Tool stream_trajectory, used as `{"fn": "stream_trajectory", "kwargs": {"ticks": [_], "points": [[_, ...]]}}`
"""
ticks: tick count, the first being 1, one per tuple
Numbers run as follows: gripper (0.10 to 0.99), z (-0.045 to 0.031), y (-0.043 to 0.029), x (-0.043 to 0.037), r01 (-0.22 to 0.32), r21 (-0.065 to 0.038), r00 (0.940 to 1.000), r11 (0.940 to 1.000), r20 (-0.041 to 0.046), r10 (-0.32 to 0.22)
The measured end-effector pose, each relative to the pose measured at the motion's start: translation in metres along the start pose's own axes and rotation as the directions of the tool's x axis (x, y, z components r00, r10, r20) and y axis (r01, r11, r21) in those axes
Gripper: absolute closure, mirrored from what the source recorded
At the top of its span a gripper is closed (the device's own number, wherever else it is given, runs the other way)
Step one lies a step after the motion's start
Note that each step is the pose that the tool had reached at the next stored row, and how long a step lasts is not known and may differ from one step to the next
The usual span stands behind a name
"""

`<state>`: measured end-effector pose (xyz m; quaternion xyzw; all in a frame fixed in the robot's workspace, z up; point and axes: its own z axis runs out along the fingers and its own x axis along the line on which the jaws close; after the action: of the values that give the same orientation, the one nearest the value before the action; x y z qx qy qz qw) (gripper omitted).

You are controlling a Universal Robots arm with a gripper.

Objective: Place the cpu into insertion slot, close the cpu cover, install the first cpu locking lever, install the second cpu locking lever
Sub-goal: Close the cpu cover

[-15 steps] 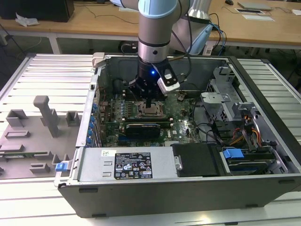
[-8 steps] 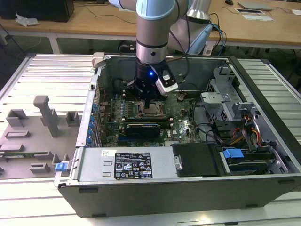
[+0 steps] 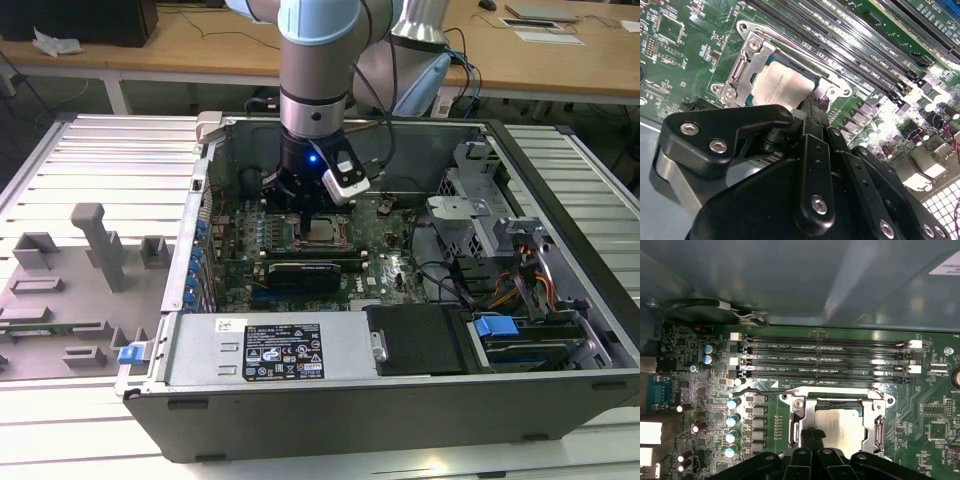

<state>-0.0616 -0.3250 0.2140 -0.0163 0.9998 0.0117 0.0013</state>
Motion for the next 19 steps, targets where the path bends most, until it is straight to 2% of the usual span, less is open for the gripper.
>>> {"fn": "stream_trajectory", "kwargs": {"ticks": [10,19], "points": [[0.98,0.0071,-0.0001,0.0031,0.003,0.0,1.0,1.0,0.0001,-0.003],[0.98,0.006,0.0,0.0033,0.003,0.0,1.0,1.0,0.0002,-0.003]]}}
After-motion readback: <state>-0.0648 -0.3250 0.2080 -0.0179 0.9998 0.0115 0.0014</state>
